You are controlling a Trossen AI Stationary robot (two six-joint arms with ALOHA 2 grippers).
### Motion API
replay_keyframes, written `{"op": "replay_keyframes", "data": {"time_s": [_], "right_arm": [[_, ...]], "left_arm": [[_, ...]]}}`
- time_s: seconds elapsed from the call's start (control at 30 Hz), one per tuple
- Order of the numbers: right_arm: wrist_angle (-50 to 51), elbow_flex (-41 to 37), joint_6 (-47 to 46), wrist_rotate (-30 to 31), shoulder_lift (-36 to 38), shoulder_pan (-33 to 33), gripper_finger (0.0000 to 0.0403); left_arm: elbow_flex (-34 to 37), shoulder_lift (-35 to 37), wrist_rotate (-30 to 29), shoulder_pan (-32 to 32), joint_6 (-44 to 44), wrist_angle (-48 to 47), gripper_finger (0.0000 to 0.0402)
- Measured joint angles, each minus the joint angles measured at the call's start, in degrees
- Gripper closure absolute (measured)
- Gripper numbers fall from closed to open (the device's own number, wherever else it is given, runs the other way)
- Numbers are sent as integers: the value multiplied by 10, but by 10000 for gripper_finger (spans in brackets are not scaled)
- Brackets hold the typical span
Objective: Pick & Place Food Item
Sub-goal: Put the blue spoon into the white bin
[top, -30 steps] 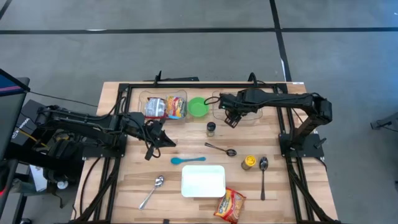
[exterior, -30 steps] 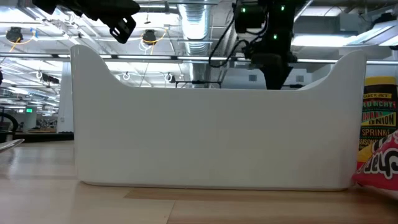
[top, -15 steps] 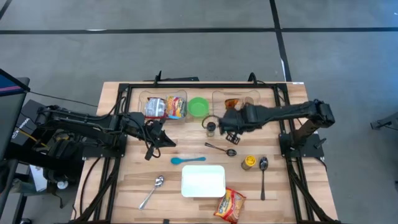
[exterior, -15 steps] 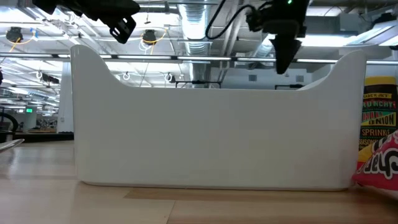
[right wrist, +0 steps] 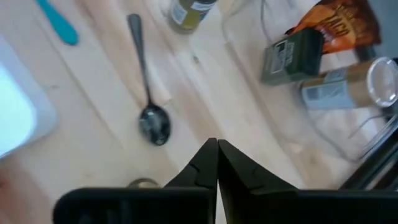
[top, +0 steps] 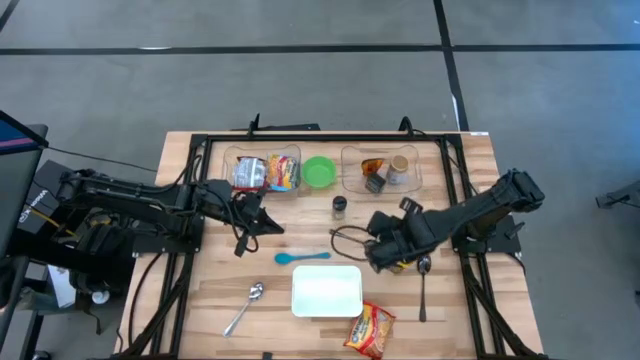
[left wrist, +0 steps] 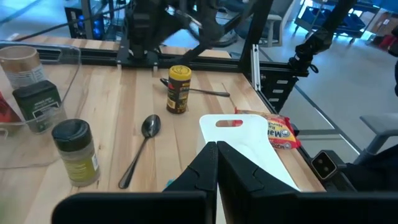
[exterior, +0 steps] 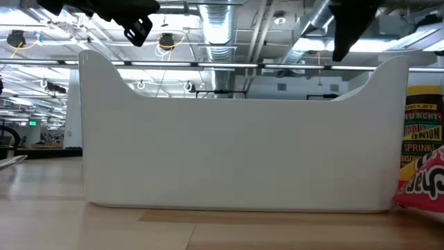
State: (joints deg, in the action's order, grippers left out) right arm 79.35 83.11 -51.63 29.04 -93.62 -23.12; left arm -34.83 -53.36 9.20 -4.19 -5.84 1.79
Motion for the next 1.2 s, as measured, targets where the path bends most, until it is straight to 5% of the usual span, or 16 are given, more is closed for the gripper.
{"op": "replay_keyframes", "data": {"time_s": [0.5, 0.8, 1.2], "right_arm": [[-27, 0, -5, -5, 0, -46, 400], [-51, 0, -6, -68, 0, -58, 400], [-55, 0, -49, -68, 0, -110, 400]], "left_arm": [[0, 0, -27, 0, 0, 23, 402], [0, 0, -26, 0, 0, 20, 402], [0, 0, -24, 0, -35, -72, 402]]}}
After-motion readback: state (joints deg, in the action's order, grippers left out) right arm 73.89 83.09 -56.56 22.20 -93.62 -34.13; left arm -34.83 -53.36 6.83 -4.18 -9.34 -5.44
